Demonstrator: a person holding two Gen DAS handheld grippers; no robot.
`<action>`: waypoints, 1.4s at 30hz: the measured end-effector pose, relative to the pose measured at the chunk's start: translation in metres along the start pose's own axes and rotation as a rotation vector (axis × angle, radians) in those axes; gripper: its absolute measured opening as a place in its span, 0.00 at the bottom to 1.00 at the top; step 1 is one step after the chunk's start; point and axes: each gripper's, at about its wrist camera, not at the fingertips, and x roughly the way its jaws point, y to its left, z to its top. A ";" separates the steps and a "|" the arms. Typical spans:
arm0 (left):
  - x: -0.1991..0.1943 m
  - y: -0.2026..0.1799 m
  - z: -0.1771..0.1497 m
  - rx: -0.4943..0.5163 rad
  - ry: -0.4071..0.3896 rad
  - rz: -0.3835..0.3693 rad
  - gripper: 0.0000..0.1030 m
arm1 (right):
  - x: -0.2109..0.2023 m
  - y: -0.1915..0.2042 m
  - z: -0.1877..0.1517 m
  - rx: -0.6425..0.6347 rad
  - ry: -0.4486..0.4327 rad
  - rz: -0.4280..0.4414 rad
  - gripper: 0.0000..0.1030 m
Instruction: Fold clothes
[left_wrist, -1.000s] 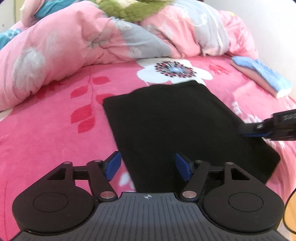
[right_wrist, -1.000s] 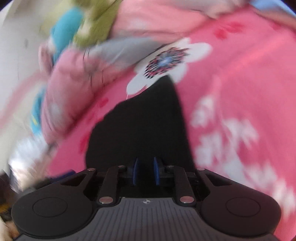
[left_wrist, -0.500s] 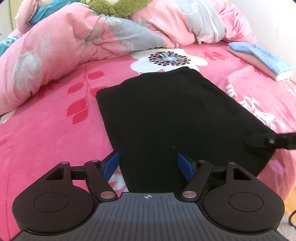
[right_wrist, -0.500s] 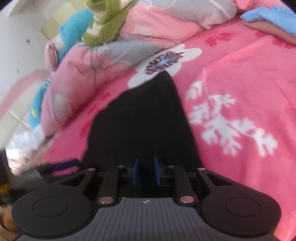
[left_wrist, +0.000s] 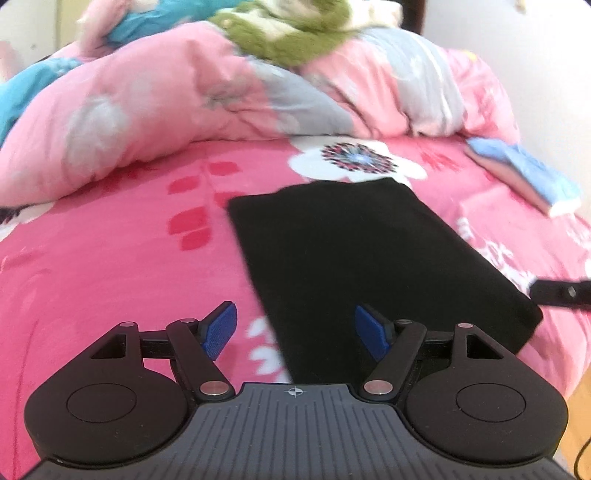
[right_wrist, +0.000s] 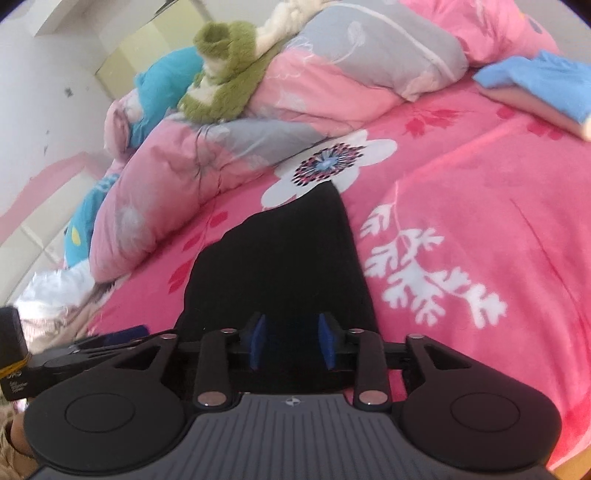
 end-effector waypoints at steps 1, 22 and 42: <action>0.000 0.003 0.000 -0.018 0.015 0.003 0.70 | -0.001 -0.003 -0.002 0.017 0.000 0.001 0.39; -0.023 -0.036 -0.053 0.054 0.063 0.121 0.70 | 0.030 -0.016 -0.015 0.065 0.063 0.080 0.49; -0.153 -0.049 -0.028 0.022 -0.096 0.083 0.70 | -0.124 -0.042 -0.049 0.160 -0.179 0.111 0.41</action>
